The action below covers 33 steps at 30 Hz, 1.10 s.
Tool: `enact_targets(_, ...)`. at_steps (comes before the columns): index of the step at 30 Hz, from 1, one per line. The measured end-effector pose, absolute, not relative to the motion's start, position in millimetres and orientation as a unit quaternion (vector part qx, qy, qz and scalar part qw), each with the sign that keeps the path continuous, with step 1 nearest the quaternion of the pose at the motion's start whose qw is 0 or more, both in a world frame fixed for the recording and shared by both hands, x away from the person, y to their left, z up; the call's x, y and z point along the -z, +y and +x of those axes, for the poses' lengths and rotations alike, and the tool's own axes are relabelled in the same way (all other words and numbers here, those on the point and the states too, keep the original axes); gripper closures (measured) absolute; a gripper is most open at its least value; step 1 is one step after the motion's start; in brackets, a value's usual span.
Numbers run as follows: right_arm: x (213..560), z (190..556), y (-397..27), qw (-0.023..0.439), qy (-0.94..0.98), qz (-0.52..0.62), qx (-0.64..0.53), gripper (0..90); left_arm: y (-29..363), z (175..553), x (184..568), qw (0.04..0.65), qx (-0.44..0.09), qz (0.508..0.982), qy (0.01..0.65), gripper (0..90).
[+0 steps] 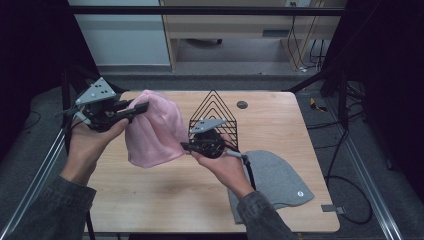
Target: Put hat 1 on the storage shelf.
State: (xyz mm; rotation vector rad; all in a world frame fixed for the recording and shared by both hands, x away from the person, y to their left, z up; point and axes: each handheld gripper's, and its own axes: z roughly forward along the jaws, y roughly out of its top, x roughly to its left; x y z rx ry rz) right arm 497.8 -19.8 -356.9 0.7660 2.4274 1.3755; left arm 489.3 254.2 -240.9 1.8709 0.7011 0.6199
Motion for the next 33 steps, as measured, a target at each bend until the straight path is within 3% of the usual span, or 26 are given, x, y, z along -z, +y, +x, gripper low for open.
enact_targets(16, 293, 548, -56, 0.195, 0.825, 0.272, -0.456, 83.2, 244, 542, 206, 0.535, -0.242, 0.755, 0.292, 74.3)
enact_targets(33, 318, 582, -83, 0.226, 0.804, 0.298, -0.462, 83.1, 208, 587, 228, 0.548, -0.242, 0.749, 0.282, 74.2)
